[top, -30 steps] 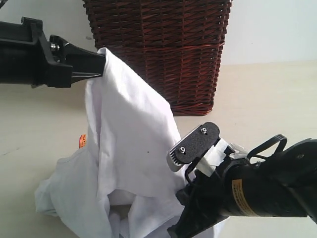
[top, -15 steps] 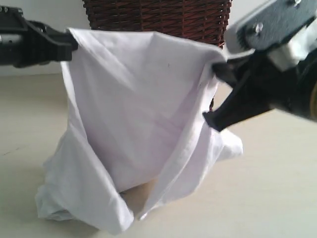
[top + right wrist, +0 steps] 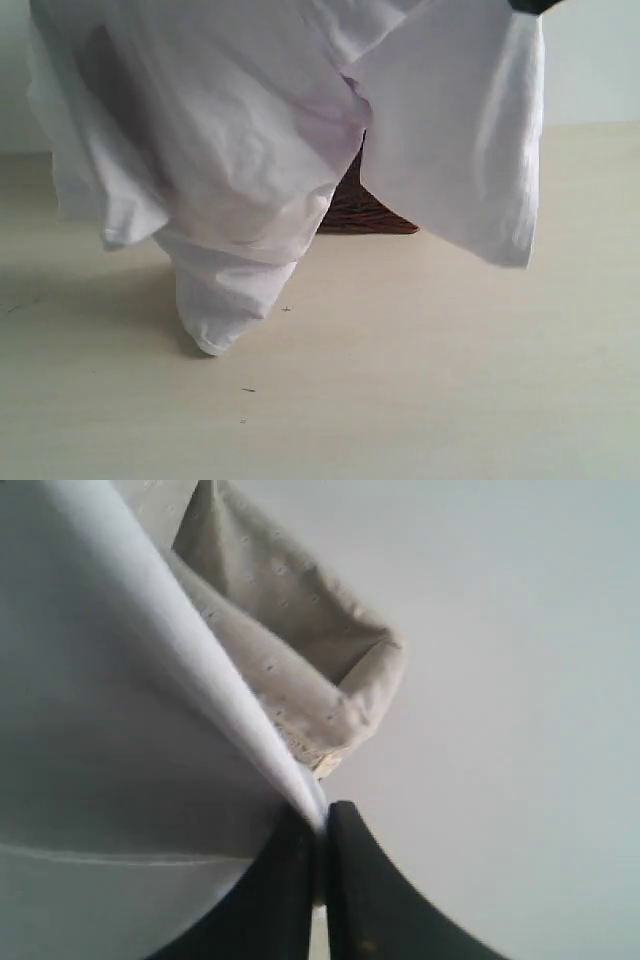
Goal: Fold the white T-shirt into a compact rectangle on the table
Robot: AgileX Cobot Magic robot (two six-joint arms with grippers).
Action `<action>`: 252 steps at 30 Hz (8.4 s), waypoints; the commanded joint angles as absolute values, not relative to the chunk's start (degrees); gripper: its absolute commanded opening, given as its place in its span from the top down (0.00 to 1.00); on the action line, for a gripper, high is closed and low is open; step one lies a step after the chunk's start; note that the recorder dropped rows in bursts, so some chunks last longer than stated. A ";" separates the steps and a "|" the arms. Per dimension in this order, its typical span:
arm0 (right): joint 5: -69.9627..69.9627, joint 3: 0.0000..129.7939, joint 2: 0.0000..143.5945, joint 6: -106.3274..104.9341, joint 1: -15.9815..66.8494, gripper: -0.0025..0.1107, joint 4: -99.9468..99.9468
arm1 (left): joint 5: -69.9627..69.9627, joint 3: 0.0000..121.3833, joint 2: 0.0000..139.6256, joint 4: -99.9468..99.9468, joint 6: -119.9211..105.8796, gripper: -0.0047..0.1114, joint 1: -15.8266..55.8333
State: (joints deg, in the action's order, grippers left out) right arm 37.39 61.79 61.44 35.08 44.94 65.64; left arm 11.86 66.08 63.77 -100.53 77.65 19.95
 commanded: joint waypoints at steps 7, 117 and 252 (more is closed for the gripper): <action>39.20 66.97 62.37 29.89 43.55 0.98 61.30 | -6.93 64.26 55.67 -99.95 63.43 0.96 20.01; 58.48 53.10 66.16 -18.30 38.57 0.60 3.46 | -53.48 59.20 100.75 13.65 -25.84 0.70 17.68; 55.60 53.10 66.82 -17.77 38.57 0.60 -1.70 | -18.94 72.64 110.51 12.76 -45.60 0.77 13.81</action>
